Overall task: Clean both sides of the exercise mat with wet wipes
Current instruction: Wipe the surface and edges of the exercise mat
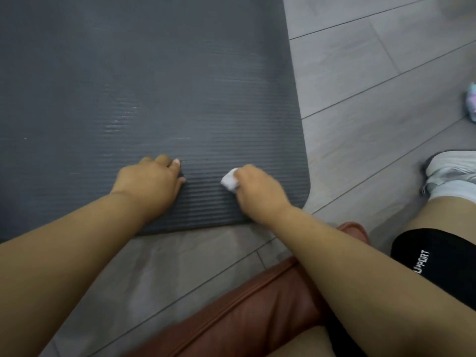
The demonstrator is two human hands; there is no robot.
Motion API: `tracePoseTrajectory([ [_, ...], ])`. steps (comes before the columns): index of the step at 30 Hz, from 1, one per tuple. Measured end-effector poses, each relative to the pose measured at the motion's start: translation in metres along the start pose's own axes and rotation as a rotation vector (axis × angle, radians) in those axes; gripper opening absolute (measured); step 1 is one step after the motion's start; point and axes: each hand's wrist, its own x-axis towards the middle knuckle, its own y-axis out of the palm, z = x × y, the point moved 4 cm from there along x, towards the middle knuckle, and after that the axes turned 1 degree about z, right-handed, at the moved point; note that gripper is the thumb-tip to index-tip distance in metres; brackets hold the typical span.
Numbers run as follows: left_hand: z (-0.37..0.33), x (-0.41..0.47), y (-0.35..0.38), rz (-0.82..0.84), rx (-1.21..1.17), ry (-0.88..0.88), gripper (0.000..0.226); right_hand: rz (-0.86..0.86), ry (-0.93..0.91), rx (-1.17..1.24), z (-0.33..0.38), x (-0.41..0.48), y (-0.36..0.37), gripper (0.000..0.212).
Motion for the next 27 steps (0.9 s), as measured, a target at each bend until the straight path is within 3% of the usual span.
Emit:
tracePoseTrajectory([
  [2, 0.0, 0.006, -0.007, -0.114, -0.017, 0.055, 0.042, -0.154, 0.405, 0.029, -0.057, 0.002, -0.029, 0.026],
  [4, 0.001, 0.016, -0.008, -0.122, -0.065, 0.088, 0.038, -0.293, 0.755, 0.059, -0.102, -0.004, -0.049, 0.025],
  [6, 0.001, 0.027, -0.004, -0.021, -0.092, 0.081, 0.04, -0.318, 0.849, 0.039, -0.107, -0.003, -0.049, 0.025],
  [9, -0.001, 0.035, 0.0, 0.042, -0.046, 0.084, 0.042, -0.37, 0.705, -0.02, -0.065, 0.009, -0.029, 0.023],
  [11, 0.0, 0.036, -0.001, 0.035, -0.018, 0.077, 0.042, -0.372, 0.41, -0.021, -0.018, 0.023, -0.008, 0.02],
  [13, 0.001, 0.035, -0.005, 0.004, -0.035, 0.066, 0.041, -0.206, 0.056, 0.025, 0.027, 0.029, 0.009, 0.019],
  [15, 0.008, 0.034, -0.01, -0.053, -0.1, 0.038, 0.042, -0.187, -0.194, -0.044, 0.028, 0.032, 0.005, 0.019],
  [16, 0.013, 0.033, -0.013, -0.082, -0.133, 0.018, 0.042, -0.177, -0.161, -0.071, 0.012, 0.038, -0.005, 0.023],
  [20, 0.027, 0.036, -0.021, -0.186, -0.166, 0.056, 0.033, -0.373, 0.583, 0.035, -0.096, 0.042, -0.051, 0.025],
  [22, 0.028, 0.039, -0.02, -0.245, -0.187, 0.078, 0.035, -0.469, 0.784, 0.021, -0.104, 0.04, -0.059, 0.027],
  [24, 0.03, 0.044, -0.018, -0.323, -0.22, 0.068, 0.04, -0.478, 0.805, 0.007, -0.081, 0.048, -0.045, 0.028],
  [25, 0.032, 0.047, -0.014, -0.354, -0.22, 0.062, 0.043, -0.483, 0.71, -0.003, -0.063, 0.054, -0.034, 0.028],
  [27, 0.036, 0.056, -0.006, -0.368, -0.147, 0.098, 0.046, -0.439, 0.315, 0.036, -0.013, 0.064, -0.016, 0.031],
])
